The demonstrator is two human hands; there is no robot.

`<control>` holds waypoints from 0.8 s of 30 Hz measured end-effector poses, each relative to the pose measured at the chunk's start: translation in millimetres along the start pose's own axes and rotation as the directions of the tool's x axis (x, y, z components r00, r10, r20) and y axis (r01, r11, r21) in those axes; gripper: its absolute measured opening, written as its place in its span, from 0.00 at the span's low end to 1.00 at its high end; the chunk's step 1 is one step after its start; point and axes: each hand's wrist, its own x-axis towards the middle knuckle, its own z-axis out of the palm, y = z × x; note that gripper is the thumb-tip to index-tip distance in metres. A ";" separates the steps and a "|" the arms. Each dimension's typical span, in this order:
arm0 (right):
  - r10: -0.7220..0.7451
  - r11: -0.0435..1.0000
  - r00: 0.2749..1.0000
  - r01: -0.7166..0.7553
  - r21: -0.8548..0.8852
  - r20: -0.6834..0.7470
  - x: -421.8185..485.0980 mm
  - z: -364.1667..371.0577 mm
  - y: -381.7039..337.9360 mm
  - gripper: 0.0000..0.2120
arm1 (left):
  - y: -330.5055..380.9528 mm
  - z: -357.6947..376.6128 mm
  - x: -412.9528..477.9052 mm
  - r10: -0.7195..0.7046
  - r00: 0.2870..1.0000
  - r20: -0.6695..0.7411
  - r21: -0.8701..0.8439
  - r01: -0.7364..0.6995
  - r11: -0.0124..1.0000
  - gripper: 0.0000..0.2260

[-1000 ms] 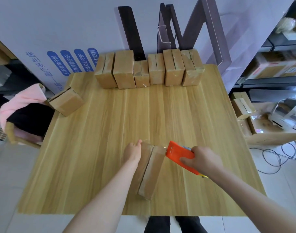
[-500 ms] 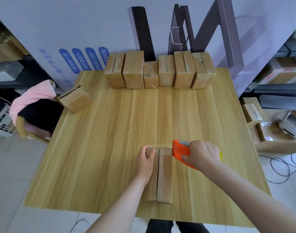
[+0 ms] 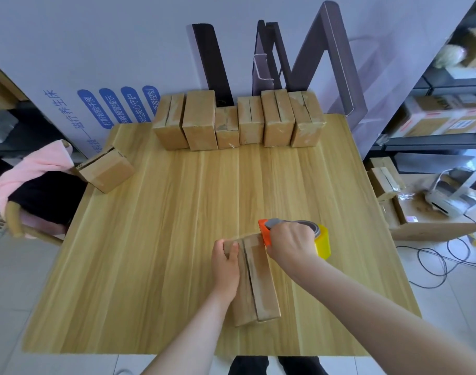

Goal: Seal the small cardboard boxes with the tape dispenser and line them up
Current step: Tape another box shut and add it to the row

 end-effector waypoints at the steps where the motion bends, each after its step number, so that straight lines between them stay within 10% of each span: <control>1: 0.001 1.000 1.000 -0.001 -0.001 0.006 0.5 1.0 1.4 0.09 | -0.3 0.1 -0.5 0.000 1.000 -0.003 -0.001 0.000 1.000 0.06; 24: -0.107 0.987 0.993 0.100 -0.128 -0.047 12.4 10.8 14.2 0.09 | -4.1 10.8 -0.2 0.010 0.993 -0.118 0.088 0.001 0.996 0.12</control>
